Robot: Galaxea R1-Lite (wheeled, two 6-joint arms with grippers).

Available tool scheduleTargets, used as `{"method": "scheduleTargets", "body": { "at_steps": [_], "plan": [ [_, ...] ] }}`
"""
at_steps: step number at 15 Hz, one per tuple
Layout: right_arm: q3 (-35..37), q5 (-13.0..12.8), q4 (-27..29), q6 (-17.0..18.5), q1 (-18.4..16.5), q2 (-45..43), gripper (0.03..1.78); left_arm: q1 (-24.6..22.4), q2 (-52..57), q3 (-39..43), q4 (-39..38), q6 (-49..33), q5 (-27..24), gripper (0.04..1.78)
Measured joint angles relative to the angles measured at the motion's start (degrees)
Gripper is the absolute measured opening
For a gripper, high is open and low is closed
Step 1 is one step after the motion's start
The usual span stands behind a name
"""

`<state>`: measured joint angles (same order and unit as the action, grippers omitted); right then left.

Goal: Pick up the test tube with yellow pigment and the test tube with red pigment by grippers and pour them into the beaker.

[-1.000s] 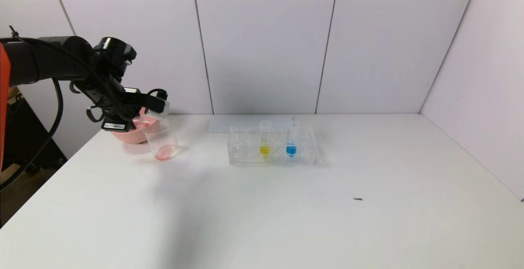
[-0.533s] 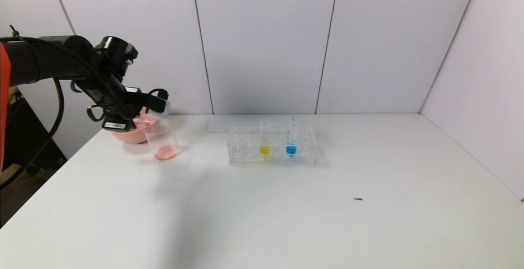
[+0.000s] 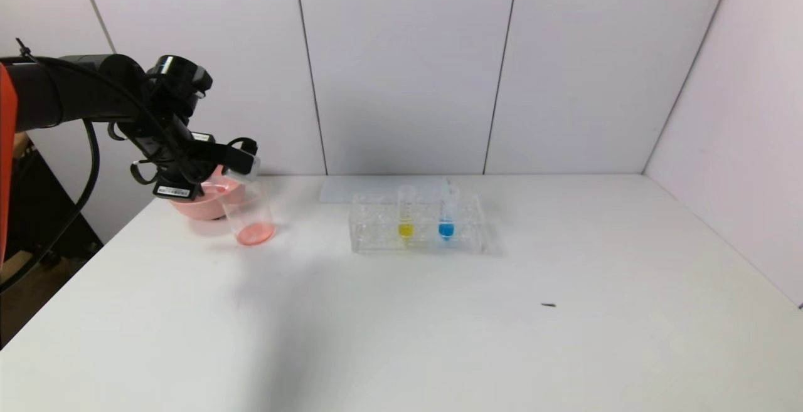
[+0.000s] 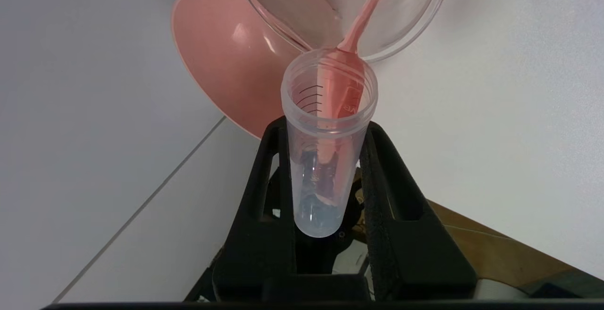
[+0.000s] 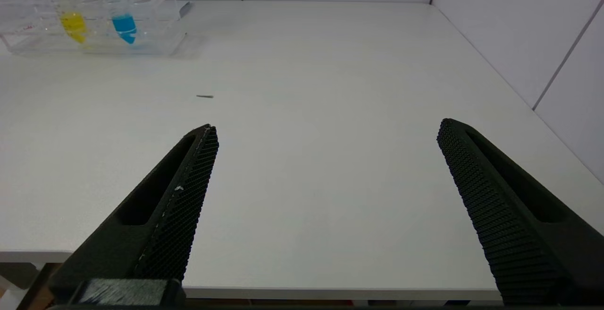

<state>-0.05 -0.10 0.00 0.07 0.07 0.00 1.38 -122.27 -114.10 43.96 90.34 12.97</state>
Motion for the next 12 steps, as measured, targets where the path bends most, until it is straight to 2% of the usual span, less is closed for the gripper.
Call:
{"method": "scheduleTargets", "body": {
  "at_steps": [12],
  "plan": [
    [0.0, 0.0, 0.0, 0.0, 0.0, 0.0, 1.70, 0.7, 0.0, 0.0, -0.5, 1.7, 2.8, 0.43]
  ]
}}
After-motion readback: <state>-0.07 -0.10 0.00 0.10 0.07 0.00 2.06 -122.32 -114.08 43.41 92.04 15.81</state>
